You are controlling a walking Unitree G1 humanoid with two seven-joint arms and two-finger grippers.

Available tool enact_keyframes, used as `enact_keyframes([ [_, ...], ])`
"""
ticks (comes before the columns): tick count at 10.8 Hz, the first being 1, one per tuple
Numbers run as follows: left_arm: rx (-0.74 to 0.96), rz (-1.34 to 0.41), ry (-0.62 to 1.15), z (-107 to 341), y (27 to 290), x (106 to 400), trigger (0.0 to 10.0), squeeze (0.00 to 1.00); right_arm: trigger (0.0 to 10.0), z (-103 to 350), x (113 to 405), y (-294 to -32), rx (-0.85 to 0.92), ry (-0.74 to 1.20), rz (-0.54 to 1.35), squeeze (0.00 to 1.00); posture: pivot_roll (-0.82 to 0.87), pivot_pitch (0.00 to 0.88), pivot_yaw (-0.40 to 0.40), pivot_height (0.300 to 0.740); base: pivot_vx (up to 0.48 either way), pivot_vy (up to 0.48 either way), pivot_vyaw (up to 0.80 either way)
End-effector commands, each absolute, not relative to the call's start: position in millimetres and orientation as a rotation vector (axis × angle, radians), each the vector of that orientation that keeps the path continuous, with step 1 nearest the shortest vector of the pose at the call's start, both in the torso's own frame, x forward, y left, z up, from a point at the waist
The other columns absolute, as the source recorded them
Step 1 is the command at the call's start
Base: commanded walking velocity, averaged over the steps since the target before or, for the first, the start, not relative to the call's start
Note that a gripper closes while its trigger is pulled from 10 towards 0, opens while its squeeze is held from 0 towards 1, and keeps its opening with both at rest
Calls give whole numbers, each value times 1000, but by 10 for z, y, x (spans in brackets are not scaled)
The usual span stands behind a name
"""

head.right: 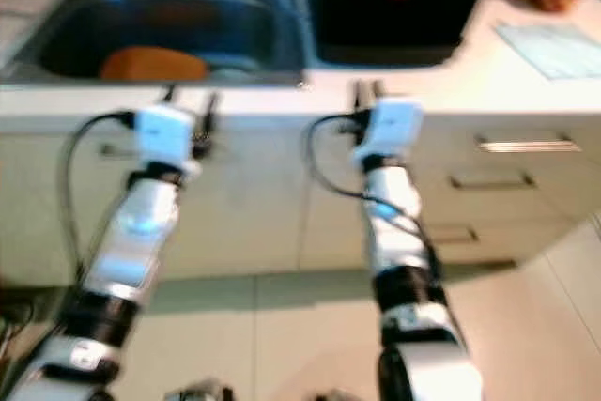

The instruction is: Kitchen organization

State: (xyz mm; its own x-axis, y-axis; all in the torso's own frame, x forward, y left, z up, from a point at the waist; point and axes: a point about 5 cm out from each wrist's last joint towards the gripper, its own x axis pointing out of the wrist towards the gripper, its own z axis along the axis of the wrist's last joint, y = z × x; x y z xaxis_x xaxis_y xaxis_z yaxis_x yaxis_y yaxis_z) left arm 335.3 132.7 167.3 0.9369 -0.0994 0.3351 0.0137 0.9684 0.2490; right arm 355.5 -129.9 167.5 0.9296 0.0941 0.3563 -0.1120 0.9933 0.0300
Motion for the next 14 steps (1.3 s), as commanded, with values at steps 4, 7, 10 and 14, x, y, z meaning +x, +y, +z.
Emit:
enact_keyframes([
  [4,235,23,-168,1168,1605,3293,10000,0,10000,1391,3552,-1490,18,-242,57,0,86,73,11,740,0,-63,0],
  [7,383,-44,116,445,1750,3033,10000,0,10000,812,3408,-1627,2,12,53,0,88,65,8,740,0,0,0],
  [10,339,28,516,-329,2008,2415,10000,0,10000,-43,2882,-1700,-63,445,118,0,81,36,12,740,0,0,0],
  [14,174,83,919,-870,2118,1609,10000,0,10000,-656,2138,-1898,-59,813,2,0,90,43,19,740,0,0,0],
])
